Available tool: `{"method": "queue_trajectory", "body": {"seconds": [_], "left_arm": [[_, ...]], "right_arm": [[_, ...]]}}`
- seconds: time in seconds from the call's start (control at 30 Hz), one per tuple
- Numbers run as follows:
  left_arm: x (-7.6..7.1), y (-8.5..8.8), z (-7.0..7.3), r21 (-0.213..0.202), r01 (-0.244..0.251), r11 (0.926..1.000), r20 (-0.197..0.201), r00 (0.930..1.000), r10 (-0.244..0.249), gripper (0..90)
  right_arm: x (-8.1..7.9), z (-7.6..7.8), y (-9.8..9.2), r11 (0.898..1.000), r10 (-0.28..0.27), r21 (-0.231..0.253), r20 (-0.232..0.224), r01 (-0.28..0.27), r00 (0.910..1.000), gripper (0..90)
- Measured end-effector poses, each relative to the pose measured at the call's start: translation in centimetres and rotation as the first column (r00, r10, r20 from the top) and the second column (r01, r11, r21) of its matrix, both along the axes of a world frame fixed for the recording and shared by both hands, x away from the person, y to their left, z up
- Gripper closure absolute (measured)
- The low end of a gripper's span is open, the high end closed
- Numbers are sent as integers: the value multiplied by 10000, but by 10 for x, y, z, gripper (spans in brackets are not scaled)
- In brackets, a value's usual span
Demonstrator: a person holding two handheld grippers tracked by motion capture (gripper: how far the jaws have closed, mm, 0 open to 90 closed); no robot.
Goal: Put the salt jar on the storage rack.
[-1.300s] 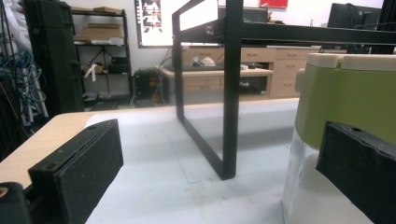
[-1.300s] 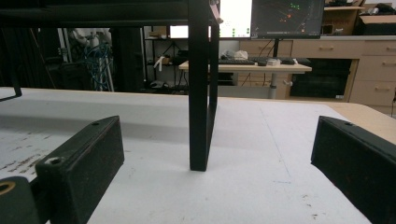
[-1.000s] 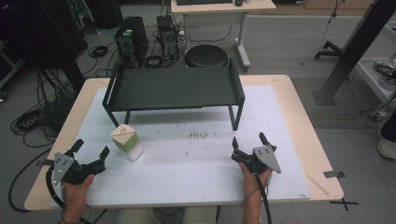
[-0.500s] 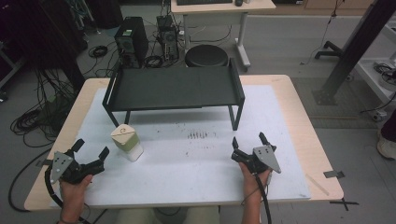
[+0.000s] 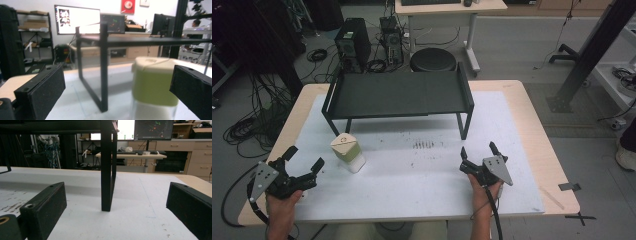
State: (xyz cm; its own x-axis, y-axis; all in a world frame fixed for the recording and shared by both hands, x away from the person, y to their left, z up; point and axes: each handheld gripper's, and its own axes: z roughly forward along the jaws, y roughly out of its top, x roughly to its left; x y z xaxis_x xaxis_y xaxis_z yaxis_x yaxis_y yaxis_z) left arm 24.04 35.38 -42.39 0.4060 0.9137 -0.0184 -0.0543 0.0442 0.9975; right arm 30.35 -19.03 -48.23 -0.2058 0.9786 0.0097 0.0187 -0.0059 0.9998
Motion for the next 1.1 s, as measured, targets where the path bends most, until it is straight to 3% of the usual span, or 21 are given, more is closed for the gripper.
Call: {"method": "queue_trajectory", "body": {"seconds": [0.1,0.5,1.1], "left_arm": [[-1,-5,8,73,353,9994,118,9993,-353,2],[2,-18,22,-4,909,9959,368,9952,-908,2],[13,-39,13,100,1314,9913,46,9913,-1314,2]], "right_arm": [[0,0,0,10000,-2,1,-6,2,10000,30],[0,0,0,10000,-14,-7,-43,14,10000,30],[0,0,0,10000,3,-1,-16,-3,10000,30]]}}
